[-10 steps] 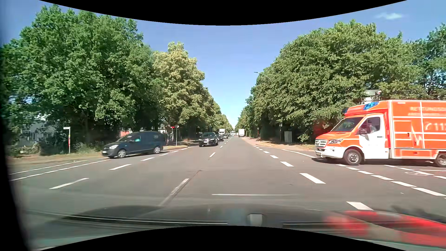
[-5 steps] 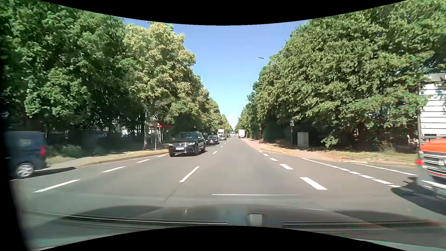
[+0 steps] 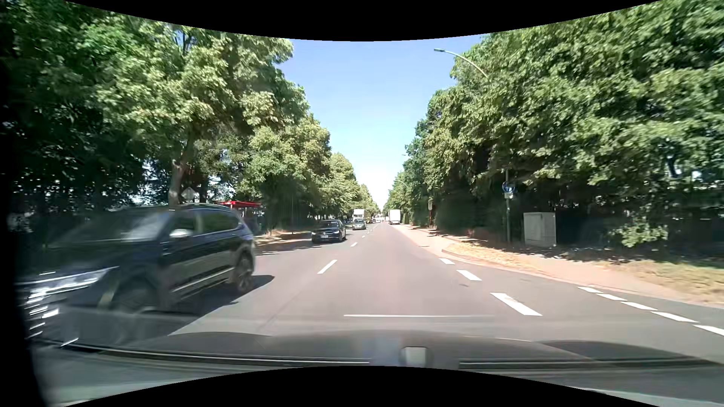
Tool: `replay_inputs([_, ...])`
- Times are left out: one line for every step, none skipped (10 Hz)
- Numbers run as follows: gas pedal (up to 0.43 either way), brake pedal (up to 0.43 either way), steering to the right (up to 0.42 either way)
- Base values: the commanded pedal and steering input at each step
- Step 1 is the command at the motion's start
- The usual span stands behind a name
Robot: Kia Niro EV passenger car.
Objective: Follow the waypoints while adhering to traffic rules and regulations
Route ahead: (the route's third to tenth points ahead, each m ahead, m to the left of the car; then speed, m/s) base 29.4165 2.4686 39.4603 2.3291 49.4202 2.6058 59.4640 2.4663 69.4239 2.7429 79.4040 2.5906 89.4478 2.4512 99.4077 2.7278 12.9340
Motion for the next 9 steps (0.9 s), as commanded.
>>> replay_inputs([0.177, 0.006, -0.002])
replay_inputs([0.177, 0.006, -0.002])
replay_inputs([0.177, 0.006, -0.002])
replay_inputs([0.177, 0.006, -0.002])
replay_inputs([0.177, 0.006, -0.001])
replay_inputs([0.177, 0.006, 0.0])
replay_inputs([0.177, 0.006, 0.0])
replay_inputs([0.177, 0.006, 0.0])
replay_inputs([0.169, 0.006, 0.0])
